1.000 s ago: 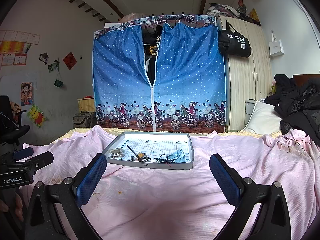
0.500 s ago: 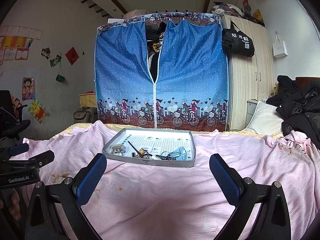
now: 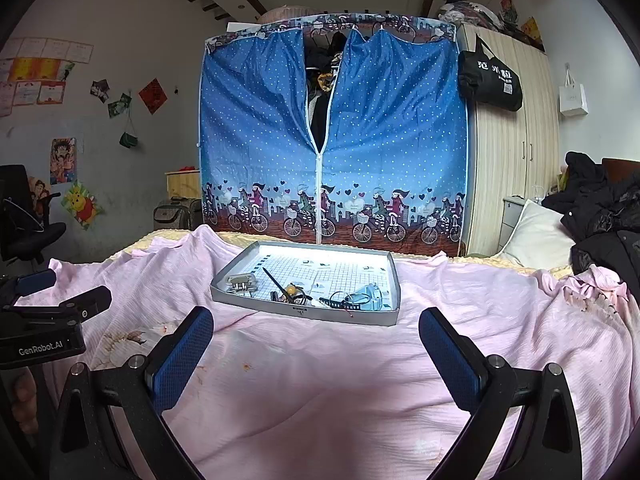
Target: Organize jewelry
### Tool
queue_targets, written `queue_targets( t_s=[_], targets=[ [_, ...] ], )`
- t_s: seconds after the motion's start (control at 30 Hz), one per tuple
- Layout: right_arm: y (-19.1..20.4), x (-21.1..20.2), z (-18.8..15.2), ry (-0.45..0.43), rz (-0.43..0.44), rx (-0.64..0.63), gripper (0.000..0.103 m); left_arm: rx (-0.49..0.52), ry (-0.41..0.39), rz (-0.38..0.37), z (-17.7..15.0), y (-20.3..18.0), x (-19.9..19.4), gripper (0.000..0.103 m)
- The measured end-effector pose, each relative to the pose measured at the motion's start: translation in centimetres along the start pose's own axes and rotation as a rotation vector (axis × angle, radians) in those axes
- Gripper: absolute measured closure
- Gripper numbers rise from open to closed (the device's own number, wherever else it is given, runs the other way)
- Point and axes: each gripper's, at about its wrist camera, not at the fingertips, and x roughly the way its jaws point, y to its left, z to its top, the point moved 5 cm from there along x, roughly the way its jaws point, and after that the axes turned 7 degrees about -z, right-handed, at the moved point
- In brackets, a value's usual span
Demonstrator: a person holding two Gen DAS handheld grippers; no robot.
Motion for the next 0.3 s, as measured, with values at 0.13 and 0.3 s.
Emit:
queue_targets(
  t_s=[0.13,0.3],
  targets=[
    [-0.33,0.07,0.07,0.004,-0.004,0.016,0.000,-0.001,0.005,-0.004,-0.04,-0.03,0.07,0.002],
    [-0.40,0.11,0.11,0.010,-0.005,0.019,0.000,-0.004,0.022,-0.023,-0.15,-0.20,0.33,0.002]
  ],
)
